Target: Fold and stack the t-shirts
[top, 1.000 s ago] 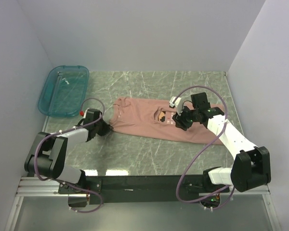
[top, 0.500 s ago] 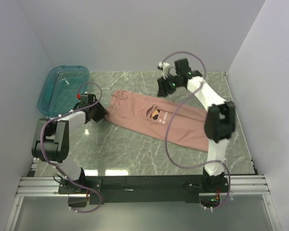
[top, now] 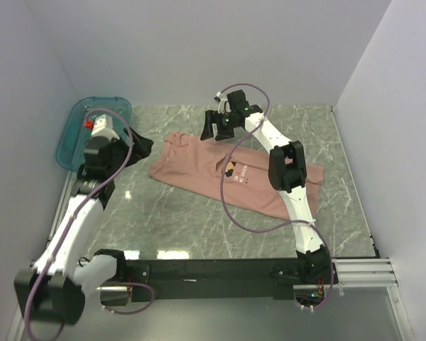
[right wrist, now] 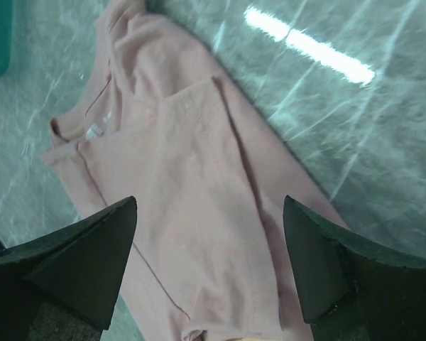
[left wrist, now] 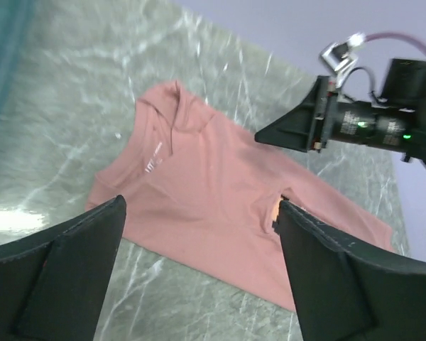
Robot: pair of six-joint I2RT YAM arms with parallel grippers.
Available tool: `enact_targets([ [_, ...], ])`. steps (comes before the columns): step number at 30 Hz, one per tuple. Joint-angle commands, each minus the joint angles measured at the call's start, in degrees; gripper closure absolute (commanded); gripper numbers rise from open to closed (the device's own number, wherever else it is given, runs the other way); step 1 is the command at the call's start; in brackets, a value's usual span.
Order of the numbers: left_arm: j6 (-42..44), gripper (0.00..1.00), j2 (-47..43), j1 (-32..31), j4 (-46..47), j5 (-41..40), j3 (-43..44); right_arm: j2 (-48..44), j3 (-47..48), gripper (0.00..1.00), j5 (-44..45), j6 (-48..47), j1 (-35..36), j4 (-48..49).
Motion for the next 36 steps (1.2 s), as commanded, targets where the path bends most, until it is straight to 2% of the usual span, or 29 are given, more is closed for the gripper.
enact_targets([
  [1,4.04,0.05,-8.76,0.33,-5.86,-4.92,-3.18,0.36,4.08,0.10,4.55,3.18,-0.56,0.77],
  [7,3.61,0.02,-18.02,0.42,-9.73,-6.33,-6.61,0.63,2.49,0.12,6.23,-1.21,-0.64,-2.83],
  [14,3.34,0.02,-18.38,0.42,-10.09,-5.89,-6.71,4.58,6.18,0.20,6.32,-5.52,-0.64,-8.55],
  [19,2.90,0.02,-18.38,0.42,-9.47,-5.45,-7.23,5.55,6.45,0.30,5.44,-7.02,-0.64,-10.49],
  [22,2.55,0.02,-18.37,0.42,-9.47,-5.10,-7.50,5.38,6.54,0.40,5.35,-7.55,-0.64,-10.40],
  [23,2.55,0.02,-18.37,0.42,-9.47,-4.92,-7.50,5.11,6.53,0.48,5.35,-7.72,-0.64,-10.14],
  [25,2.38,0.02,-18.46,0.42,-9.47,-4.75,-7.58,4.85,6.45,0.56,5.17,-8.07,-0.64,-9.79],
  [26,2.37,0.02,-18.46,0.42,-9.56,-4.74,-7.58,4.59,6.45,0.66,5.26,-7.99,-0.73,-9.52],
  [28,2.20,0.02,-18.46,0.42,-9.65,-4.39,-7.58,4.49,6.27,0.79,5.35,-7.47,-0.90,-9.17],
  [29,2.11,0.02,-18.46,0.42,-9.56,-4.22,-7.76,4.32,6.36,0.91,5.43,-7.29,-1.08,-9.00],
  [30,1.85,0.02,-18.38,0.42,-9.39,-3.87,-7.85,4.23,6.36,0.97,5.70,-7.02,-1.43,-8.56],
  [31,1.67,0.02,-18.29,0.42,-9.30,-3.08,-8.02,4.14,6.45,1.00,6.22,-6.24,-1.87,-8.29],
  [36,0.88,0.00,-14.96,0.42,-6.66,5.08,-9.08,3.00,6.36,1.00,7.89,-2.11,-5.29,-5.40],
])
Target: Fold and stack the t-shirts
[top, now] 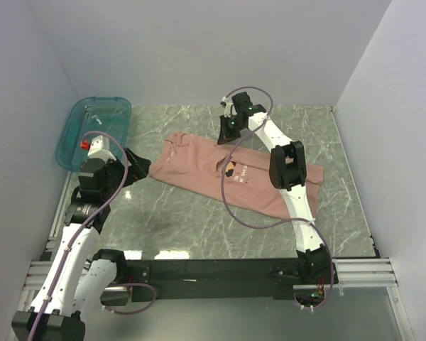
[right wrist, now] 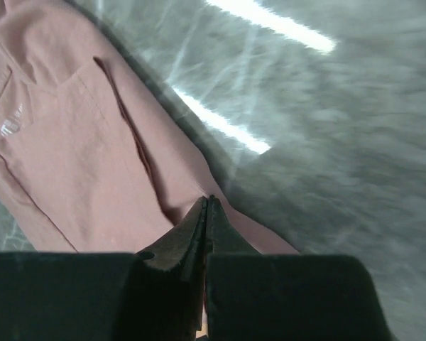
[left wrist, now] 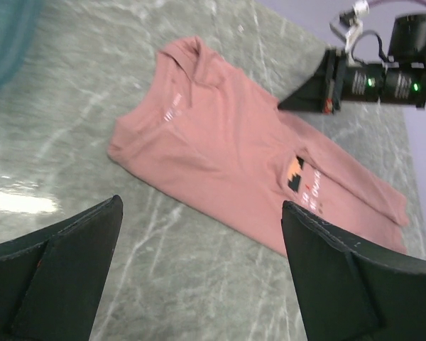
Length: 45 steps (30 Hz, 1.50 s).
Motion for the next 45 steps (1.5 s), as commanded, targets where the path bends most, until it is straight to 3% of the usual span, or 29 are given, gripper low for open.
enact_targets([
  [1,-0.89,0.01,3.21,0.22,3.83,7.61,-1.01,-1.24,1.73,1.00,2.17,4.97,-4.86,3.35],
  [12,-5.98,0.04,12.26,0.22,12.70,20.08,-3.03,-2.82,0.58,1.00,5.86,9.74,-16.73,5.81],
  [15,-9.41,0.06,16.64,-0.04,18.75,23.95,-3.82,-3.87,-0.29,0.83,0.71,6.86,-19.37,5.82],
  [16,-10.46,0.08,18.06,-0.48,20.60,24.14,-3.91,-5.27,-0.91,0.68,-0.37,5.71,-20.94,5.73],
  [20,-11.97,0.12,28.86,-8.18,19.92,17.39,3.10,-12.02,-5.29,0.42,0.05,-3.86,-22.45,2.49],
  [24,-15.82,0.15,45.38,-13.04,18.52,9.57,15.73,-25.56,-23.43,0.28,2.43,-14.58,-22.63,5.98],
  [30,-22.24,0.27,66.54,-13.66,16.84,3.14,31.13,-50.69,-50.41,0.21,-0.29,-21.90,-22.63,15.11],
  [33,-23.30,0.33,74.83,-13.66,13.34,2.08,39.75,-63.70,-63.61,0.00,-1.77,-20.24,-22.89,24.87],
  [35,-23.65,0.34,79.48,-13.66,10.10,1.47,45.64,-68.64,-67.25,0.00,-6.50,-17.35,-24.29,26.73],
  [36,-23.57,0.37,80.64,-13.66,9.55,1.82,47.31,-69.00,-67.10,0.00,-16.71,-18.12,-24.73,24.39],
  [38,-24.09,0.40,84.23,-13.66,7.10,1.47,51.88,-68.13,-65.61,0.10,-23.55,-19.43,-25.09,17.98],
  [40,-24.18,0.43,86.44,-13.66,6.12,2.52,56.00,-68.73,-66.38,0.13,-28.31,-18.57,-25.00,18.55],
  [45,-25.15,0.47,93.03,-13.31,3.31,1.64,62.78,-69.97,-68.24,0.14,-27.09,-18.91,-25.61,19.70],
])
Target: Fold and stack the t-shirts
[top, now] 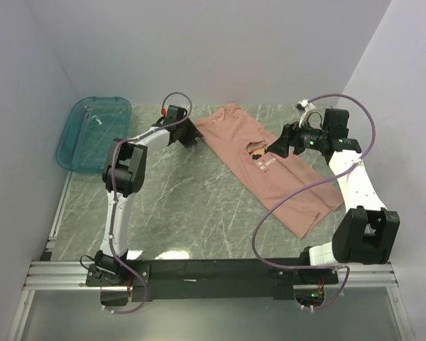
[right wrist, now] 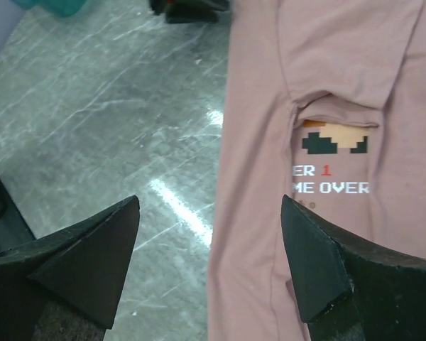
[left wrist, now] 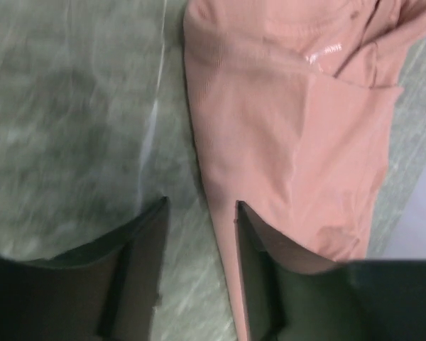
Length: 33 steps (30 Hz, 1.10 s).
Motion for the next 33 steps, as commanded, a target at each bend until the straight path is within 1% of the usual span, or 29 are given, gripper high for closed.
enact_targets([
  [1,-1.65,0.54,4.41,0.30,-5.56,-1.05,6.39,-1.14,-0.11,0.14,-5.22,-0.16,-1.29,1.30],
  [3,-2.36,0.60,7.40,0.66,-6.89,-0.35,9.91,-1.67,-1.07,0.14,-5.83,0.54,-1.73,2.44],
  [4,-2.44,0.68,8.28,0.74,-7.68,0.79,10.98,-2.28,-1.25,0.14,-5.92,0.72,-2.34,2.79],
  [9,-2.80,0.80,11.89,1.01,-9.35,1.06,16.34,-2.20,-1.78,0.14,-7.77,0.81,-3.58,2.88],
  [12,-2.45,0.92,12.16,1.53,-8.74,2.38,15.74,-2.11,-1.78,0.15,-7.94,0.46,-3.84,2.62],
  [13,-2.27,0.99,11.72,1.71,-8.22,2.56,14.86,-2.11,-1.78,0.15,-7.86,0.46,-3.84,2.62],
  [16,-1.13,0.99,8.91,3.11,-5.93,2.91,9.68,-2.11,-2.04,0.15,-7.77,0.19,-3.84,2.62],
  [18,-0.25,1.00,6.10,4.78,-4.79,3.35,5.39,-1.94,-2.13,0.15,-7.86,-0.16,-3.84,2.53],
  [21,2.03,0.99,2.58,7.68,-4.34,4.05,1.25,-1.24,-2.04,0.16,-7.94,-0.86,-3.84,2.01],
  [27,6.60,0.99,-1.64,12.78,-7.15,4.41,-1.23,-0.53,-1.60,0.16,-6.98,-2.88,-3.14,0.43],
  [30,8.54,0.99,-2.69,14.28,-9.35,4.14,-0.79,0.08,-0.46,0.17,-4.09,-7.35,-0.60,-3.26],
  [31,9.24,0.99,-2.87,14.63,-9.79,4.23,-0.88,0.26,-0.11,0.17,-2.51,-9.11,2.46,-4.75],
  [32,9.68,0.99,-3.66,15.33,-10.14,4.49,-1.05,0.52,0.41,0.17,1.77,-12.52,4.58,-7.55],
  [33,10.12,0.96,-4.19,15.68,-10.15,4.75,-1.57,0.61,0.24,0.18,5.29,-14.12,7.21,-8.62],
])
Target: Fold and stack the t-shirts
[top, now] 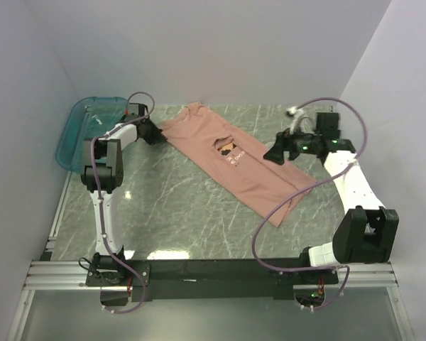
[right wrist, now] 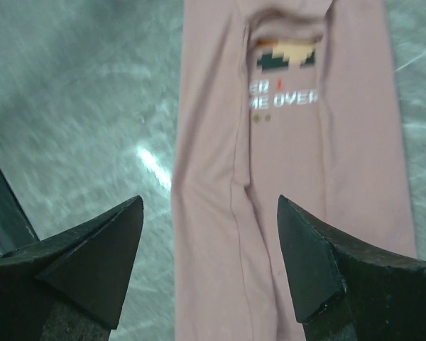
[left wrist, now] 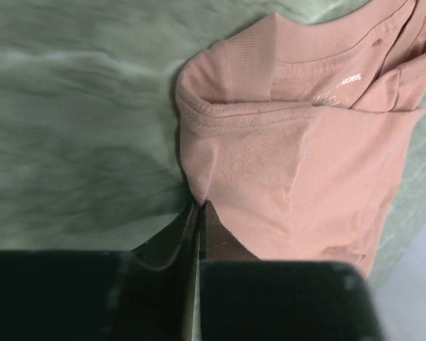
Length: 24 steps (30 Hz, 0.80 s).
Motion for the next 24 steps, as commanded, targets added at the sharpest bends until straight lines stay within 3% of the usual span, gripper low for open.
enact_targets([
  [1,4.85,0.90,-4.49,1.00,-3.65,-1.23,-1.66,0.48,1.12,0.18,10.93,-9.01,9.25,-6.29],
  [4,7.13,0.62,-8.53,2.05,-2.08,0.87,-4.03,-1.19,-3.44,0.19,25.25,-11.92,20.33,-4.90],
  [5,9.84,0.42,-15.59,2.14,1.58,3.49,-7.96,-1.45,-6.68,0.22,38.34,-13.49,29.49,-3.67],
  [7,10.48,0.40,-19.77,2.23,3.19,5.00,-9.82,-1.02,-7.93,0.23,40.65,-14.38,33.76,-3.92],
  [10,13.55,0.34,-28.91,2.14,5.39,6.41,-13.86,-0.49,-11.97,0.24,51.10,-15.17,40.37,-2.52],
  [13,17.94,0.27,-41.29,2.14,7.67,2.57,-20.88,0.91,-15.58,0.25,59.11,-14.57,46.28,-0.41],
  [16,22.25,0.12,-55.18,2.32,11.02,-3.68,-29.66,1.97,-17.69,0.30,62.02,-13.86,48.30,0.82],
  [17,22.78,0.01,-58.43,2.32,11.02,-5.87,-31.62,2.32,-18.13,0.30,62.89,-13.77,48.91,1.17],
  [21,24.54,0.01,-74.15,2.32,10.50,-9.58,-41.20,4.43,-19.28,0.34,65.37,-13.42,49.80,1.62],
  [24,24.37,0.01,-80.69,2.32,7.44,-8.79,-46.57,6.10,-19.80,0.38,64.92,-13.07,50.15,1.96],
])
